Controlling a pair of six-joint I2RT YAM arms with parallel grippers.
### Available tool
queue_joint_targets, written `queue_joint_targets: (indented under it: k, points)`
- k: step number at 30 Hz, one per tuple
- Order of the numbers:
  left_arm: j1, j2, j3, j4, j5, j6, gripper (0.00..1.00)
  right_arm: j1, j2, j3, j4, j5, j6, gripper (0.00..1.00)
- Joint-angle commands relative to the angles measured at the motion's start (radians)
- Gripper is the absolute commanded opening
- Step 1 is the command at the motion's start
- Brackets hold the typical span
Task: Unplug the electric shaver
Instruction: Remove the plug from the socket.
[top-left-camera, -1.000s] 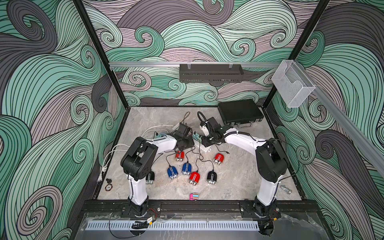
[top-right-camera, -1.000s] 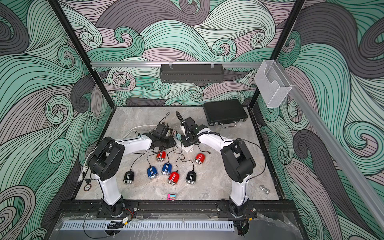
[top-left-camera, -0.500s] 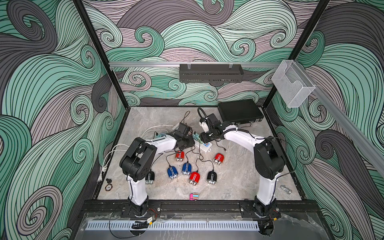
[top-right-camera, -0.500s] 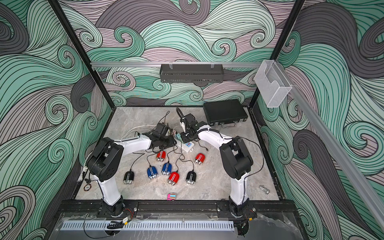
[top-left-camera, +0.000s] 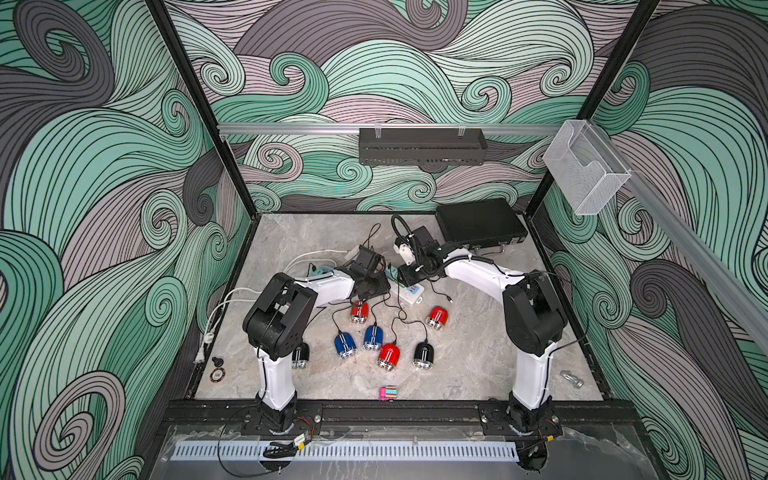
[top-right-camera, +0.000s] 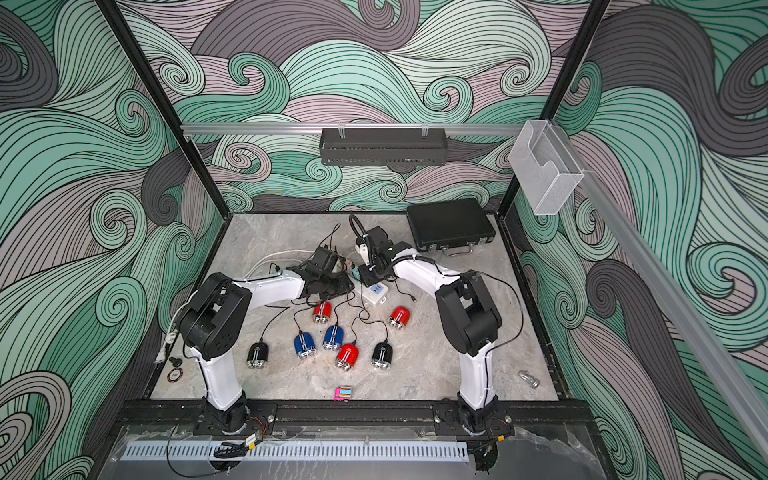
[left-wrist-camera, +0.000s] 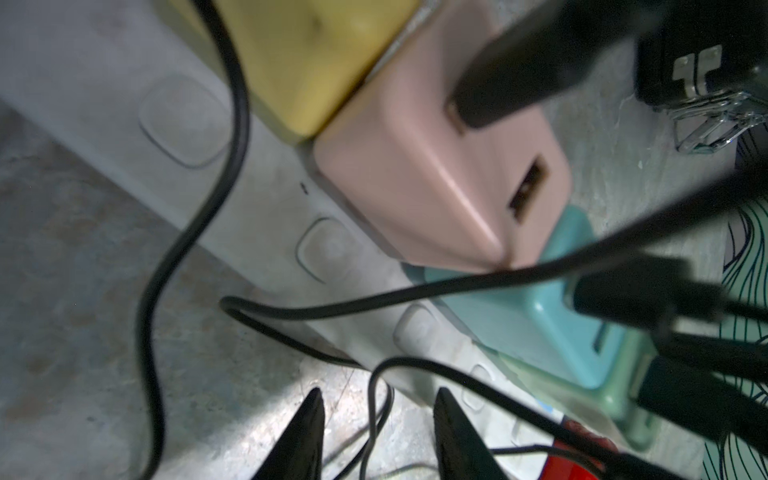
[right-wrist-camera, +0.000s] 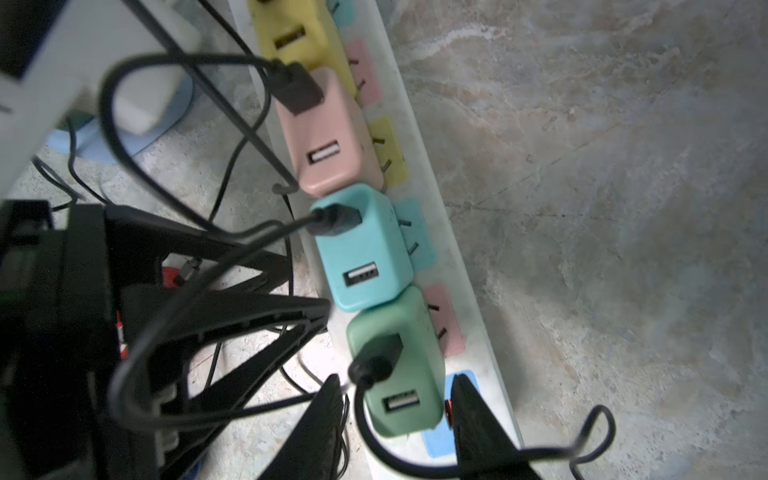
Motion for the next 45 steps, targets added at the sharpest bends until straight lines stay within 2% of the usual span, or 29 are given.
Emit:
queue_joint_targets:
  k: [1, 15, 29, 40, 45]
  points:
    - [0.006, 0.017, 0.018, 0.014, 0.011, -0.006, 0.43, -0.01, 0.029, 0.024, -0.017, -0.021, -0.049, 0.43]
    - [0.008, 0.048, 0.032, 0.014, 0.0, -0.012, 0.43, -0.018, 0.058, 0.092, -0.064, -0.04, -0.131, 0.4]
    - [0.008, 0.071, 0.046, 0.012, -0.004, -0.022, 0.42, -0.015, 0.075, 0.09, -0.079, -0.067, -0.169, 0.39]
    - [0.008, 0.06, 0.013, 0.012, -0.01, -0.029, 0.41, -0.014, 0.107, 0.12, -0.104, -0.059, -0.194, 0.38]
    - [0.007, 0.06, 0.001, 0.016, -0.012, -0.035, 0.41, -0.014, 0.109, 0.127, -0.118, -0.052, -0.214, 0.34]
